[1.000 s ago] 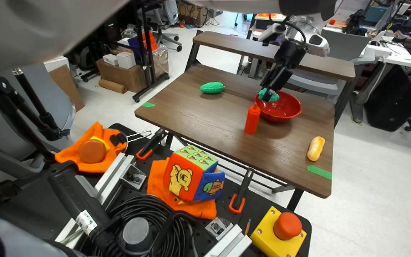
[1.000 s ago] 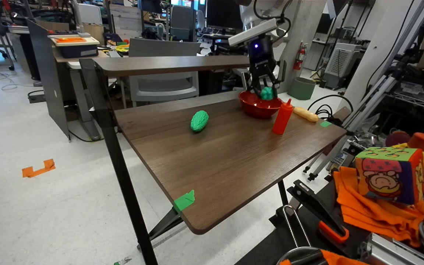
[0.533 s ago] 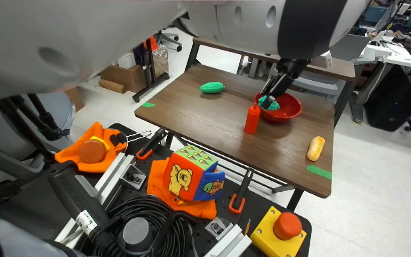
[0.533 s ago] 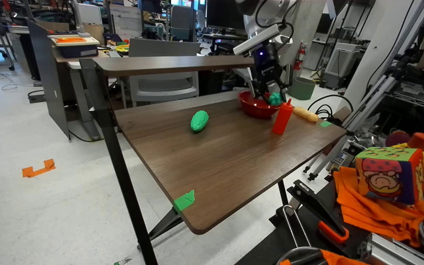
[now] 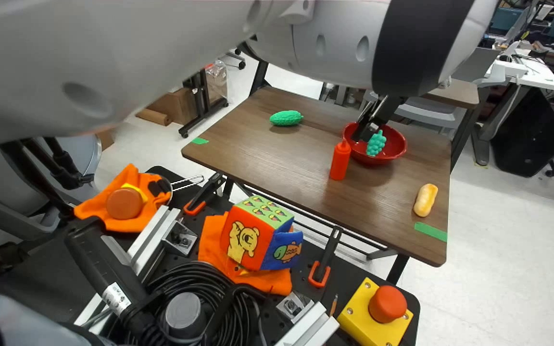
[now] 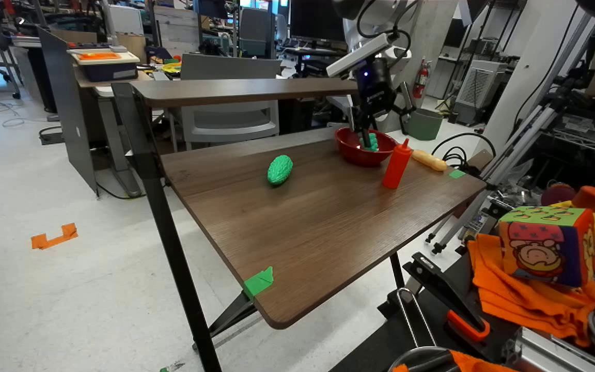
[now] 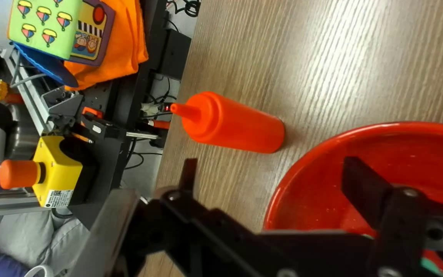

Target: Put the toy grapes in the bowl

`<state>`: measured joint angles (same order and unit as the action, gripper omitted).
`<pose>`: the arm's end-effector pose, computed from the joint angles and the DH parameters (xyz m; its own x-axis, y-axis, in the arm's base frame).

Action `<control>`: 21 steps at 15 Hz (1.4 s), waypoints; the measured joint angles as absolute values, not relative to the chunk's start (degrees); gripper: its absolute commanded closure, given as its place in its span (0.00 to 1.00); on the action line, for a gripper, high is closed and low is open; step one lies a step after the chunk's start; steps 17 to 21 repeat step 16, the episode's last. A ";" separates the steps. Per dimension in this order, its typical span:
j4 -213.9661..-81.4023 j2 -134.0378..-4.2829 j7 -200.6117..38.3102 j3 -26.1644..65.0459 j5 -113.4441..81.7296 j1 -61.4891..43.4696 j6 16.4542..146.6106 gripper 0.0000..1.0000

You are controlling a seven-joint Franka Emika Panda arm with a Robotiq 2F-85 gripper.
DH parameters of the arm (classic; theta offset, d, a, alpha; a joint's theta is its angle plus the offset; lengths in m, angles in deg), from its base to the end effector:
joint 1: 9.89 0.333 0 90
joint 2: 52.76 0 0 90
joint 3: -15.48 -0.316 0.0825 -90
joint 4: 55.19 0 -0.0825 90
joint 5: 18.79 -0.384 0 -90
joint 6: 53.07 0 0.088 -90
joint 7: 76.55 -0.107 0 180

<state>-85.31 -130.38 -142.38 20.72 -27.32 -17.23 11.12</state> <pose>0.7006 -0.1011 0.1446 0.1199 -0.9366 -0.3291 -0.7347 -0.3067 0.6051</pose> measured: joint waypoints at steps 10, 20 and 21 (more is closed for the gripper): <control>-79.37 -128.21 -137.07 17.11 -27.32 -16.20 10.76 0.00; -79.38 -123.90 -133.27 15.26 -27.37 -16.14 10.75 0.00; -79.38 -123.90 -133.27 15.26 -27.37 -16.14 10.75 0.00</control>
